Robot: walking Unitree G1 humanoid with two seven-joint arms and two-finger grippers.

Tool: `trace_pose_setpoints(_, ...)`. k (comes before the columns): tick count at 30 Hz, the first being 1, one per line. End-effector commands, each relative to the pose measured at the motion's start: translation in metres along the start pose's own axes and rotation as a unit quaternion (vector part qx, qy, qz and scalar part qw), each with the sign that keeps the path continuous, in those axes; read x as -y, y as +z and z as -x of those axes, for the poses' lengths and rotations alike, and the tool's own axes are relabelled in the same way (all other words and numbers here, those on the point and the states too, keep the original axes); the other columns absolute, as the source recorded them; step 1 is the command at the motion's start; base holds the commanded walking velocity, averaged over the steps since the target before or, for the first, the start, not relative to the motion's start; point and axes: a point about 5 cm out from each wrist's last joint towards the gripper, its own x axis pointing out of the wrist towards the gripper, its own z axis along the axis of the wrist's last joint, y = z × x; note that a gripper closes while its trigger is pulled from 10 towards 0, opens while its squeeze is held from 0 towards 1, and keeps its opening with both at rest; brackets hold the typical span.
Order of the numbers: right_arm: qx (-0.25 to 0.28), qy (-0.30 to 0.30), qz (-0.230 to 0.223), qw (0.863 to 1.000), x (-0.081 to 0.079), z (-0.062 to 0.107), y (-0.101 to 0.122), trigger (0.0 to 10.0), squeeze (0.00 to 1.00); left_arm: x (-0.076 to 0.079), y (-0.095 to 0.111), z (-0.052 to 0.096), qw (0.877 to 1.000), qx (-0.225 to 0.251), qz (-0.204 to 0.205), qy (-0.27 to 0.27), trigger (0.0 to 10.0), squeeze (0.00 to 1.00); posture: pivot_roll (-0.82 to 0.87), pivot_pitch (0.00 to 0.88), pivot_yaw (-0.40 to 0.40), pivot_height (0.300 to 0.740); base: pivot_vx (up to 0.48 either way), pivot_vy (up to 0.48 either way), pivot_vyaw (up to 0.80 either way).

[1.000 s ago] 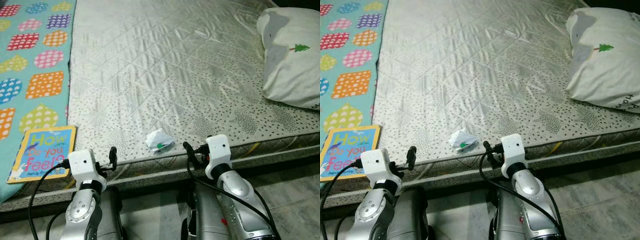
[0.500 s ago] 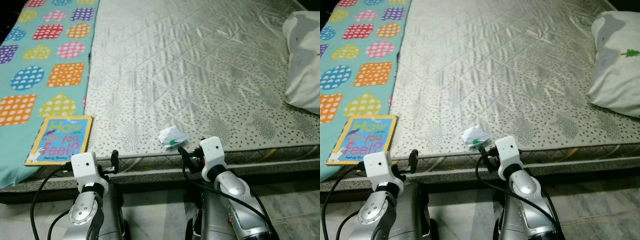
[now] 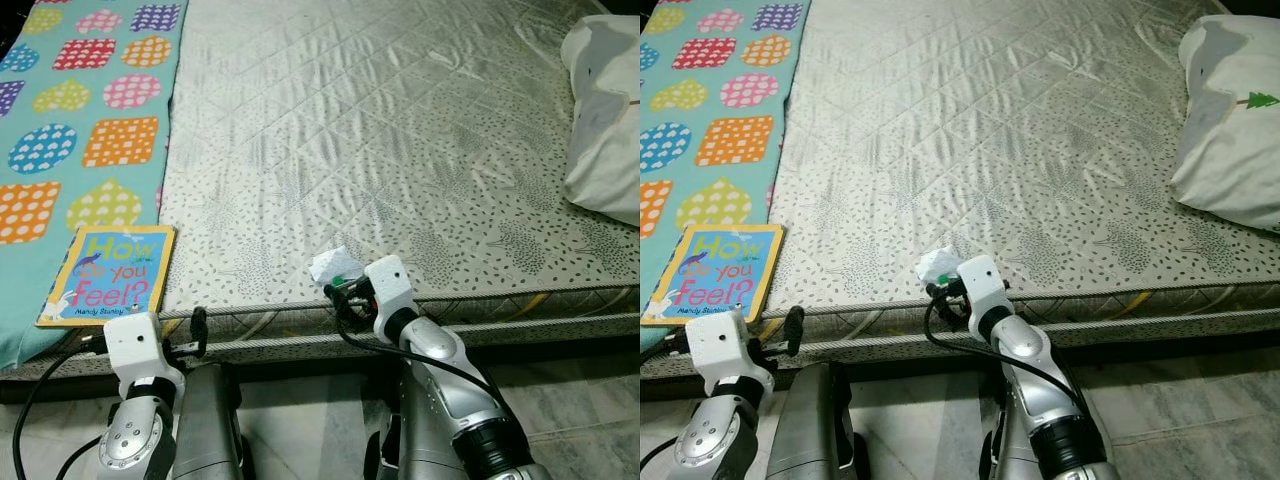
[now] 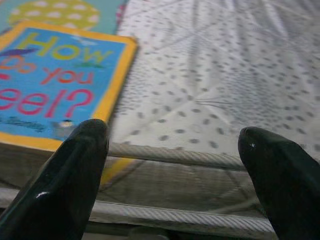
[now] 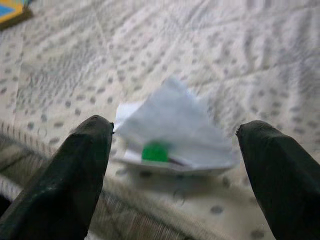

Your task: Clean up the room

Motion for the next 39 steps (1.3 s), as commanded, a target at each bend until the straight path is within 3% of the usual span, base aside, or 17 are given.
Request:
trace_pose_setpoints(1, 0.010, -0.004, -0.006, 1.000, 0.000, -0.001, 0.000, 10.0, 0.00, -0.001, -0.001, 0.001, 1.000, -0.006, -0.001, 0.001, 10.0, 0.00, 0.07, 0.249, -0.001, 0.543, 0.000, 0.000, 0.00)
trace_pose_setpoints(7, 0.042, 0.021, 0.056, 0.997, -0.013, -0.008, 0.004, 10.0, 0.00, -0.001, 0.003, 0.003, 1.000, -0.004, 0.008, -0.010, 10.0, 0.00, 0.09, 0.249, -0.009, 0.543, 0.000, 0.000, 0.00)
trace_pose_setpoints(19, 0.044, 0.012, 0.078, 0.996, -0.018, -0.021, 0.001, 10.0, 0.00, 0.000, 0.003, 0.011, 1.000, -0.007, 0.008, -0.008, 10.0, 0.00, 0.12, 0.271, -0.027, 0.543, 0.000, 0.000, 0.00)
trace_pose_setpoints(24, 0.041, 0.002, 0.107, 0.993, -0.020, -0.031, 0.004, 10.0, 0.00, -0.002, 0.003, 0.015, 1.000, -0.010, 0.007, -0.003, 10.0, 0.00, 0.13, 0.282, -0.034, 0.543, 0.000, 0.000, 0.00)
trace_pose_setpoints(30, 0.017, 0.014, 0.154, 0.988, -0.023, -0.034, -0.004, 10.0, 0.00, -0.001, 0.002, 0.018, 1.000, -0.012, 0.010, -0.002, 10.0, 0.00, 0.13, 0.288, -0.040, 0.543, 0.000, 0.000, 0.00)
trace_pose_setpoints(32, -0.012, 0.022, 0.197, 0.980, -0.022, -0.031, -0.016, 10.0, 0.00, 0.000, 0.002, 0.019, 1.000, -0.013, 0.011, -0.003, 10.0, 0.00, 0.13, 0.287, -0.042, 0.543, 0.000, 0.000, 0.00)
trace_pose_setpoints(38, -0.049, -0.015, 0.205, 0.977, -0.008, -0.029, -0.026, 10.0, 0.00, 0.000, 0.002, 0.020, 1.000, -0.013, 0.013, -0.004, 10.0, 0.00, 0.14, 0.288, -0.041, 0.543, 0.000, 0.000, 0.00)
trace_pose_setpoints(39, -0.050, -0.018, 0.206, 0.977, -0.006, -0.030, -0.026, 8.8, 0.00, 0.000, 0.003, 0.020, 1.000, -0.013, 0.013, -0.004, 10.0, 0.00, 0.14, 0.288, -0.041, 0.543, 0.000, 0.000, 0.00)
